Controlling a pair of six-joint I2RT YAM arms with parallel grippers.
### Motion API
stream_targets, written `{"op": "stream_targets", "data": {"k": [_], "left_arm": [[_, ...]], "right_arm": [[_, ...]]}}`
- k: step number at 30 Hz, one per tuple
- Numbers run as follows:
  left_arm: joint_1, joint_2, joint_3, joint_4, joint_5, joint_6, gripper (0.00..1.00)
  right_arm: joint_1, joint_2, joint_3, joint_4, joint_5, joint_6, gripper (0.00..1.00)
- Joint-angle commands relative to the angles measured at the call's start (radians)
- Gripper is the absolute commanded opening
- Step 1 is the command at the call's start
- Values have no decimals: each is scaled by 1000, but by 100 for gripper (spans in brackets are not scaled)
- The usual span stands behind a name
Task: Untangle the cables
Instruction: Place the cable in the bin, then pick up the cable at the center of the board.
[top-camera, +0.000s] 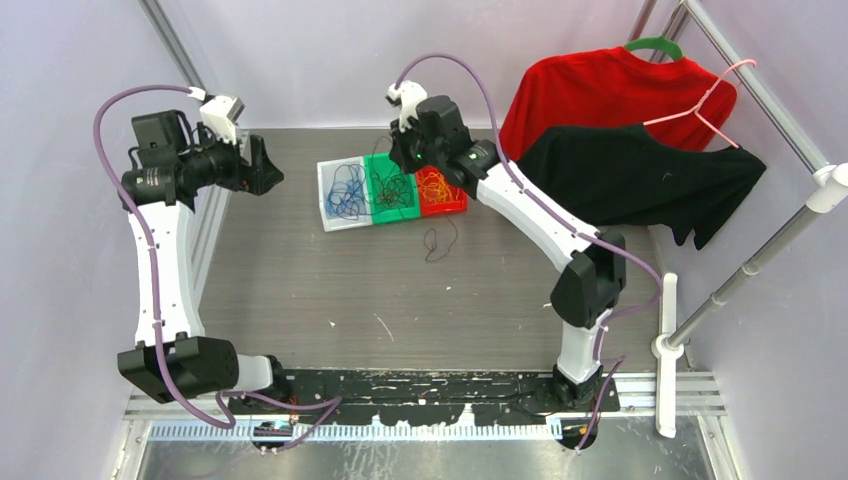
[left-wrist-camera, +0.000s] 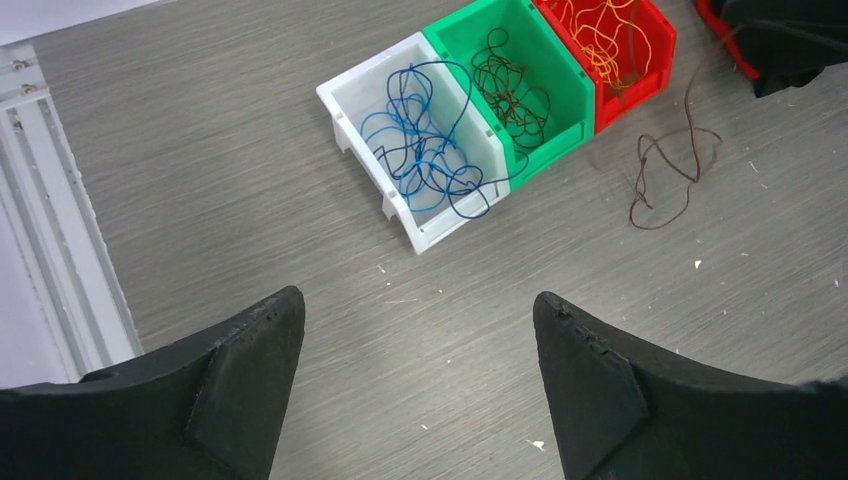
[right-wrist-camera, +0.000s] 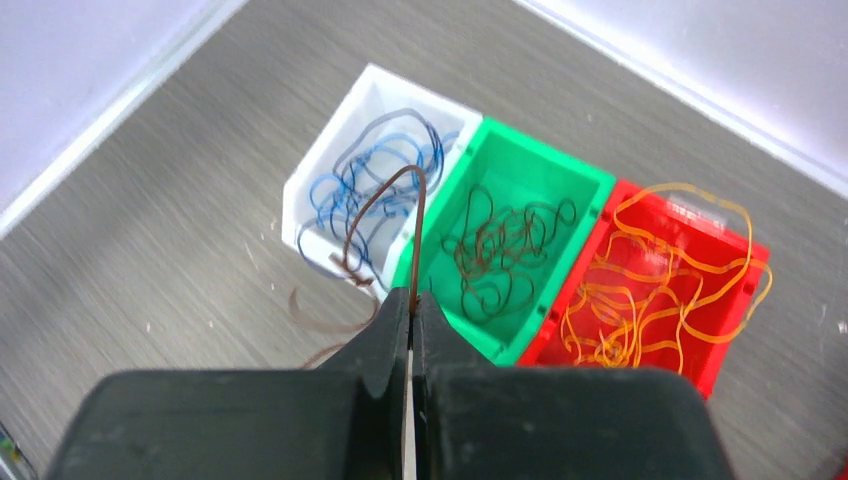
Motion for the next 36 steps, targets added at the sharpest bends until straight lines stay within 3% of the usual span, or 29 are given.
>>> {"op": "stream_targets", "data": {"k": [1, 7, 13, 24, 36], "left_arm": [[18, -38, -15, 66, 64, -37, 83], [24, -56, -30, 61, 91, -33, 78], [31, -64, -32, 62, 108, -31, 72], [38, -102, -51, 75, 123, -50, 70], [46, -123, -76, 120, 130, -61, 70]], "right_arm": [[-3, 20, 213, 10, -15, 6, 1], [-22, 74, 431, -11, 13, -3, 1], [-80, 76, 564, 102, -34, 105, 1], [-110, 57, 545, 283, -43, 154, 1], [-123, 114, 492, 304, -35, 132, 1]]}}
